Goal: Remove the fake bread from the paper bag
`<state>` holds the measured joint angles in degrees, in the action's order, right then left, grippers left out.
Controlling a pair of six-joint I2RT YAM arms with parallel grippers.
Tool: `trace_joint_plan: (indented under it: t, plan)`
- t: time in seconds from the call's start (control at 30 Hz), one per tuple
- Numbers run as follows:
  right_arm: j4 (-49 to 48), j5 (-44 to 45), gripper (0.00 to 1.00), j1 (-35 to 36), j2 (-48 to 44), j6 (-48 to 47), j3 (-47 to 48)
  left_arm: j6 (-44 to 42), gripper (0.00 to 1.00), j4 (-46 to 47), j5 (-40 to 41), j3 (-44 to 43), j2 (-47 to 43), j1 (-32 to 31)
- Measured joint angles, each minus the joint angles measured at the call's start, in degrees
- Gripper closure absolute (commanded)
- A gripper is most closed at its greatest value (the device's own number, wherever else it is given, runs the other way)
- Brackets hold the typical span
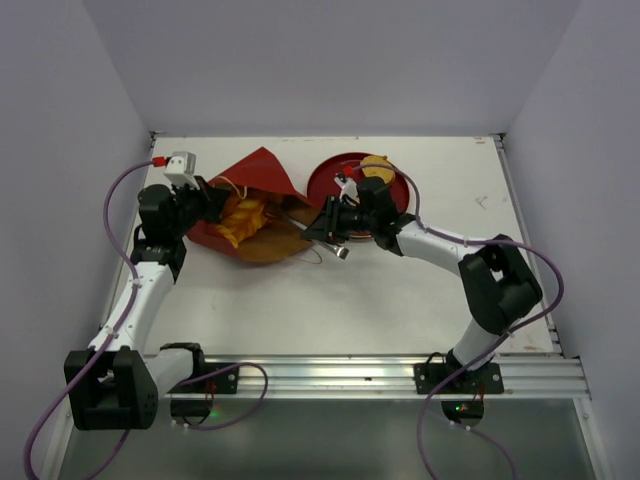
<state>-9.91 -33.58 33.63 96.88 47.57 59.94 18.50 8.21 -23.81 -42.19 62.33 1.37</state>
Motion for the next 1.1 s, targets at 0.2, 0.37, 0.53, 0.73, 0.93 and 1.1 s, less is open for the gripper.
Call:
trace_joint_plan:
  t: [0.2,0.37,0.53,0.73,0.93,1.1]
  plan:
    - [-2.5,-1.0,0.59,0.0,1.3,2.7,-1.6,0.0,0.97,0.0,0.0,0.0,0.0,0.0]
    - [-5.2,-1.6,0.57,0.0,1.3,3.9,-4.3,0.0,0.97,0.2,0.0,0.2,0.0,0.0]
    - [-5.9,-2.0,0.55,0.0,1.3,4.5,-5.2,0.0,0.97,0.4,-0.1,0.2,0.0,0.0]
    - [-8.2,-2.6,0.53,0.0,2.5,5.8,-4.9,0.0,0.97,0.4,-0.1,0.2,0.0,0.0]
    - [-9.0,-3.6,0.52,0.0,5.3,6.8,-4.4,0.0,0.97,0.4,-0.1,0.2,-0.1,0.0]
    - [-9.3,-3.7,0.51,0.0,5.5,7.1,-4.4,0.0,0.97,0.4,-0.2,0.3,-0.1,0.0]
